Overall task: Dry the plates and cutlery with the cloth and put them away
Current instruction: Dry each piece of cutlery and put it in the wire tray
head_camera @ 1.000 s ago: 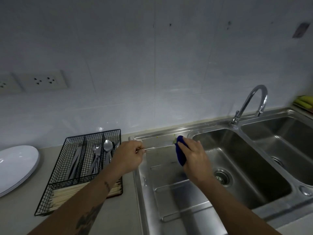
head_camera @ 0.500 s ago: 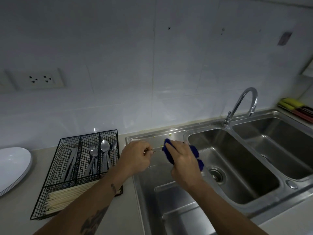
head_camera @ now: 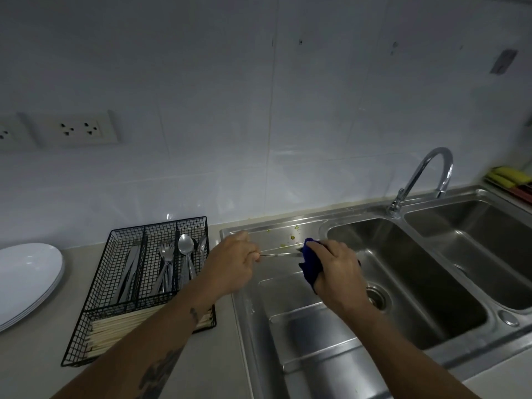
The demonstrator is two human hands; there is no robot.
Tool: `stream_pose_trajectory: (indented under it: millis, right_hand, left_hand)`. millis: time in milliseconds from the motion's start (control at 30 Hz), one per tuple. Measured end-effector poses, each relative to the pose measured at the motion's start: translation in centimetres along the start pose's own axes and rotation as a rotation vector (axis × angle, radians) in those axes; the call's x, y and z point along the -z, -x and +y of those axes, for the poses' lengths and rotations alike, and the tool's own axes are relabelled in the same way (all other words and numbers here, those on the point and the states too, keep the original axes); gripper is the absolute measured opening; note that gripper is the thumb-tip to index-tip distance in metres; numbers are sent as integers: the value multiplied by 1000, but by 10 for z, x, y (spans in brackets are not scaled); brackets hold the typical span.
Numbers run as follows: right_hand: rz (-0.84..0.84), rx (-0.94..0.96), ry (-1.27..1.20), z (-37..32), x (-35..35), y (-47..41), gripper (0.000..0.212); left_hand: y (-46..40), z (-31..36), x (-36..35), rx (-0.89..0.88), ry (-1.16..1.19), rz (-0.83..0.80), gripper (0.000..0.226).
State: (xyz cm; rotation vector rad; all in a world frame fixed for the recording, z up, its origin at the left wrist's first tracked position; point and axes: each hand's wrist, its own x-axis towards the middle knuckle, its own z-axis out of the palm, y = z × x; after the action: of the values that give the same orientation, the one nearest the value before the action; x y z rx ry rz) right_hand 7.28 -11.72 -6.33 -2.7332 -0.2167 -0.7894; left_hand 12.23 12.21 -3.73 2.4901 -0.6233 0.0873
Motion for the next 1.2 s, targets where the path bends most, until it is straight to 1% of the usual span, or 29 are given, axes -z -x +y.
stream_pose_trajectory:
  millis: [100, 200, 267, 333, 400, 433, 500, 567, 700, 767, 833, 900, 967, 1033, 1100, 1133, 1200]
  right_hand:
    - [-17, 90, -21, -19, 0, -4, 67]
    - [-38, 196, -58, -42, -4, 1, 59]
    - [-69, 224, -61, -40, -9, 8, 62]
    - [-109, 203, -25, -22, -13, 15, 67]
    - [-165, 134, 8, -7, -13, 18, 84]
    - [-185, 100, 10, -6, -12, 18, 87]
    - [-179, 68, -10, -14, -9, 16, 77]
    - [-170, 80, -45, -26, -5, 14, 69]
    - [-173, 186, -21, -23, 0, 16, 67]
    - [-162, 136, 15, -10, 0, 16, 66]
    - [-162, 32, 51, -1, -1, 18, 66]
    - [-178, -36, 54, -4, -4, 19, 71]
    - [-163, -48, 22, -15, -7, 18, 73]
    - [-142, 6, -4, -25, -8, 16, 66]
    - [-136, 57, 15, -18, -7, 13, 63]
    - [-130, 43, 12, -10, -6, 12, 63]
    - [-94, -48, -82, 5, -6, 11, 61]
  left_hand:
    - [-5, 7, -2, 14, 48, 27, 20]
    - [-8, 18, -4, 12, 101, 35, 21]
    - [-8, 18, -4, 55, 100, 32, 23]
    - [-5, 16, -3, 122, 85, 12, 29]
    - [-1, 14, -4, 161, 92, 1, 35]
    - [1, 15, -4, 171, 99, -4, 34]
    - [0, 22, -4, 178, 116, 2, 27]
    - [-5, 30, -2, 166, 136, 21, 20]
    - [-8, 32, 1, 130, 94, 25, 23]
    - [-5, 29, -1, 121, 81, 37, 24]
    - [-1, 25, -3, 124, 70, 56, 28]
    - [1, 22, -4, 137, 57, 68, 30]
    - [-1, 22, -5, 140, 68, 73, 26]
    - [-3, 24, -7, 137, 90, 75, 22]
    - [-3, 23, -10, 139, 112, 64, 19]
    - [-1, 20, -12, 140, 122, 59, 18]
    - [4, 13, -17, 147, 168, 59, 18]
